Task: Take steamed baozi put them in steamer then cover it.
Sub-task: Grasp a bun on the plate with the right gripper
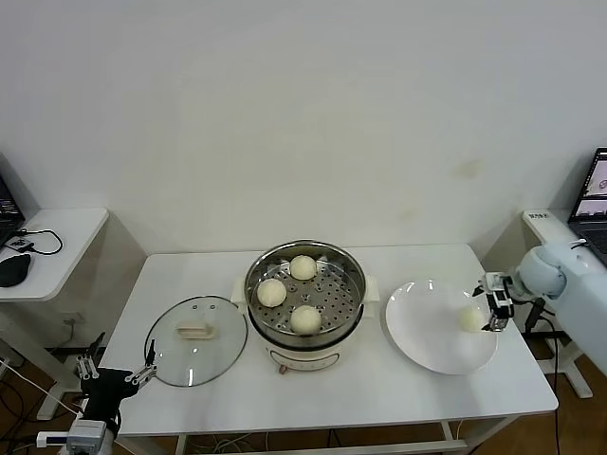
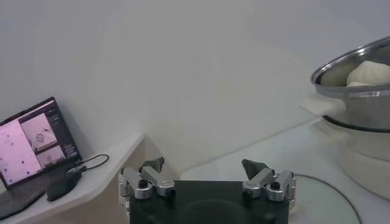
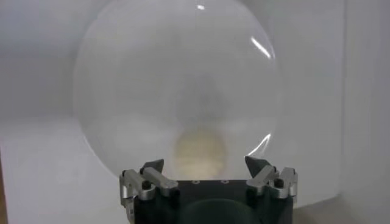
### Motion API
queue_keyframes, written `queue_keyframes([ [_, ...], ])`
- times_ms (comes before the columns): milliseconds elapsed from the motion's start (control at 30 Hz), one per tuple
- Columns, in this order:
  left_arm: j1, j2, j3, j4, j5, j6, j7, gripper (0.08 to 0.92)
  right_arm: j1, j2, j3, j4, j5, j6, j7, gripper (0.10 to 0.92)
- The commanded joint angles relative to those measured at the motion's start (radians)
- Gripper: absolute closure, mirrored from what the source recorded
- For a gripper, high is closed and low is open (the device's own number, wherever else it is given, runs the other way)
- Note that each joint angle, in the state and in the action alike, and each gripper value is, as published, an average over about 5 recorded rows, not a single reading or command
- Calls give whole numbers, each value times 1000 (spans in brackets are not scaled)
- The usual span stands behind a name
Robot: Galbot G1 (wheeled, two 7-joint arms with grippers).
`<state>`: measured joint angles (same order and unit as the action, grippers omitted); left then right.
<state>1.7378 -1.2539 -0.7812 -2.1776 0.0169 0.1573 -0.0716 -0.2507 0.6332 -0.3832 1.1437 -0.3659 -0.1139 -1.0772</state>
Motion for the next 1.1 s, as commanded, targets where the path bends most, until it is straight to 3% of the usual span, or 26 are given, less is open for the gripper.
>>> queue_keyframes([
  [33, 1, -1, -1, 2, 1, 1, 0, 177, -52, 98, 57, -132, -68, 15, 22, 203],
  [533, -1, -3, -2, 12, 1, -1, -1, 177, -29, 149, 63, -211, -118, 18, 48, 221],
  [1100, 1, -7, -1, 2, 2, -2, -2, 177, 24, 99, 12, -143, -63, -13, 17, 393],
])
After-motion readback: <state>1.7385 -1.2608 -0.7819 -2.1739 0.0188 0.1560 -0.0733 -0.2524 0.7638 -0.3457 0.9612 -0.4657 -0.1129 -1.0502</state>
